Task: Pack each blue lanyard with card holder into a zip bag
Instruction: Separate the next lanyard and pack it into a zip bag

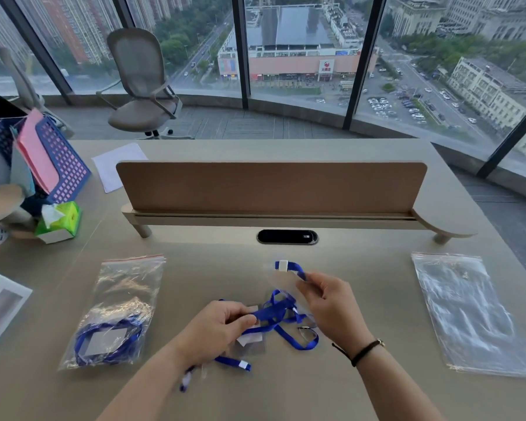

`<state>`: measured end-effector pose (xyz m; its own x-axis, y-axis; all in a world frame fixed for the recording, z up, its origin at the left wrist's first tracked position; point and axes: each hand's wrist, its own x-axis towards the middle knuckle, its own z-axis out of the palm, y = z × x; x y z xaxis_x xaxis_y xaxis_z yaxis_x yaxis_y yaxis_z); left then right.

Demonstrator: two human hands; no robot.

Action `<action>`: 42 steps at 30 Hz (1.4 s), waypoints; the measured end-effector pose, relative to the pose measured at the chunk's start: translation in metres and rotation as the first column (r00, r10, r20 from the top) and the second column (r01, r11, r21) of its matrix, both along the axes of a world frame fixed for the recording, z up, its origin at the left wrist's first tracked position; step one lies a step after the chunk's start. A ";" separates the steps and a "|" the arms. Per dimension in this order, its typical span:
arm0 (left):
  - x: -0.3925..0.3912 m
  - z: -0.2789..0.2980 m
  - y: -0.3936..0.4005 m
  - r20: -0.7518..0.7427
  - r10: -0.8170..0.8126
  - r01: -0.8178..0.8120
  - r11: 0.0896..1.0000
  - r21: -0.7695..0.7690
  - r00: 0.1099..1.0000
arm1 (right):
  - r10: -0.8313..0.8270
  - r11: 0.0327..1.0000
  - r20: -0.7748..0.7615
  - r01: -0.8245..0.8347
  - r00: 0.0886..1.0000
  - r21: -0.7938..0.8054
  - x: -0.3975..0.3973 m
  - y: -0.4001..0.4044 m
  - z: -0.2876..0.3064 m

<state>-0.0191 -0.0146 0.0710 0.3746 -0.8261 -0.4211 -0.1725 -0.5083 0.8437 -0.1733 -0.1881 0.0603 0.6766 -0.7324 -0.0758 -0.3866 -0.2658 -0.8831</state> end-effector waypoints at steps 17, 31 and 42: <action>0.002 0.010 -0.047 -0.312 -0.039 0.012 0.996 -0.088 0.949 | 0.352 0.893 0.191 -0.390 0.916 0.226 -0.031 0.010 0.016; -0.024 -0.015 -0.043 -0.803 0.247 -0.392 0.920 0.018 0.543 | -0.141 0.988 0.215 0.126 0.966 0.084 -0.019 0.050 0.037; -0.034 0.007 -0.054 -0.965 0.026 -0.246 0.968 -0.041 0.259 | -0.171 0.657 -0.060 0.069 0.984 -0.751 -0.040 0.063 0.015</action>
<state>-0.0528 -0.0685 0.0780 -0.0926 -0.8949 -0.4366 0.8683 -0.2871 0.4045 -0.2133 -0.1247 0.0757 0.6025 -0.6525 0.4596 -0.5462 -0.7570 -0.3587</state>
